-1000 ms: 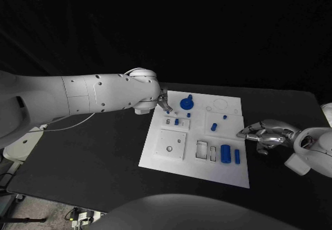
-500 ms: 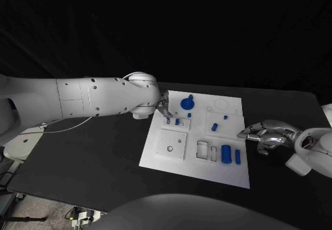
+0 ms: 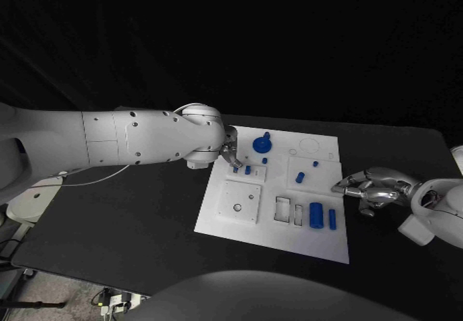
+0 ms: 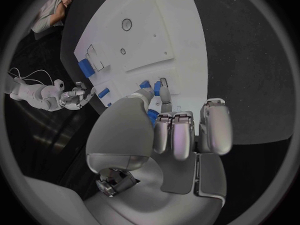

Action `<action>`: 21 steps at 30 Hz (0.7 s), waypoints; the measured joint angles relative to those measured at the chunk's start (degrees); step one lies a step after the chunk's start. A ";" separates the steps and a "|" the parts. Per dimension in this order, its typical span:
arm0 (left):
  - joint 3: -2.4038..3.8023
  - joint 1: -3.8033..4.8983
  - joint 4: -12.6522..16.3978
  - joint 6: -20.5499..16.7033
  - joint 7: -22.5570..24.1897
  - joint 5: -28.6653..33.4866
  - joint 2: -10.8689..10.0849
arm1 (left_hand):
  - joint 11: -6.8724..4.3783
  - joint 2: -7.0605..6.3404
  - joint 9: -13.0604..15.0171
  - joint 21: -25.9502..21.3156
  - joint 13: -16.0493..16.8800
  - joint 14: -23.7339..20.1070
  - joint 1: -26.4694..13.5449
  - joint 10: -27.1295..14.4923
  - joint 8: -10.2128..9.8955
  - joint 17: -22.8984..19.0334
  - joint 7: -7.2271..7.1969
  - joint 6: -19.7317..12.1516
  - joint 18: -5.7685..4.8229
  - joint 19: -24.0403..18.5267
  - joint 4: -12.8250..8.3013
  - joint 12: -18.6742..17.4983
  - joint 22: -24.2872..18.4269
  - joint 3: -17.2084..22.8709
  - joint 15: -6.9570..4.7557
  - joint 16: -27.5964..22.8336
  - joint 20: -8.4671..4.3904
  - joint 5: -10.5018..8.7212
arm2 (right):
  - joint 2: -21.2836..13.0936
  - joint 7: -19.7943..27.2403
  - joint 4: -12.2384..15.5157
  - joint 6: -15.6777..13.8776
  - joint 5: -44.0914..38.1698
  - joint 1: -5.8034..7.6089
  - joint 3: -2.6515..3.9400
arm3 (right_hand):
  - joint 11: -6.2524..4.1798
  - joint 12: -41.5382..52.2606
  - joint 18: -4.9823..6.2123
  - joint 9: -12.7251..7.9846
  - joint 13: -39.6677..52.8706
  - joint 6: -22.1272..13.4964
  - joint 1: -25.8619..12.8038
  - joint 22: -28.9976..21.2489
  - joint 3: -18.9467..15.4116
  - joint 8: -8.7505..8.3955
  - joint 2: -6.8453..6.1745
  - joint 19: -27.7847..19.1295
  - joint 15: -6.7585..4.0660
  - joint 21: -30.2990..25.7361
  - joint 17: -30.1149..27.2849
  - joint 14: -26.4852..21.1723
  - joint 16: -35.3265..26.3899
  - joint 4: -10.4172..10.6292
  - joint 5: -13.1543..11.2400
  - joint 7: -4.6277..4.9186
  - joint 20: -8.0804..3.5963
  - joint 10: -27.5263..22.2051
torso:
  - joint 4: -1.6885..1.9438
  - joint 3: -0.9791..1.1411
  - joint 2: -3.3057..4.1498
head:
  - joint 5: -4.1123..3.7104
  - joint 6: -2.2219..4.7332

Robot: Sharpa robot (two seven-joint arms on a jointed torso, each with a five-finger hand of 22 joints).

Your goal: Assemble the parts on the task board

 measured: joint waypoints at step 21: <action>-0.10 -0.65 -0.67 -0.05 -0.02 -1.68 0.60 | 0.00 -0.15 -0.11 0.00 0.00 0.00 -0.15 0.00 -0.11 0.05 0.05 -0.03 0.00 0.00 -0.01 0.00 0.00 0.32 0.00 0.00 0.00 -0.24 | 0.03 0.07 -0.03 0.02 0.00 -0.03 -0.01 | 0.00 -0.06 0.00 0.00 -0.04 0.01 0.00 0.02 0.00 -0.01 0.00 0.00 0.00 0.00 -0.01 0.00 0.00 0.00 0.00 -0.01 0.00 0.00 | -0.07 0.01 -0.02 | -0.07 0.00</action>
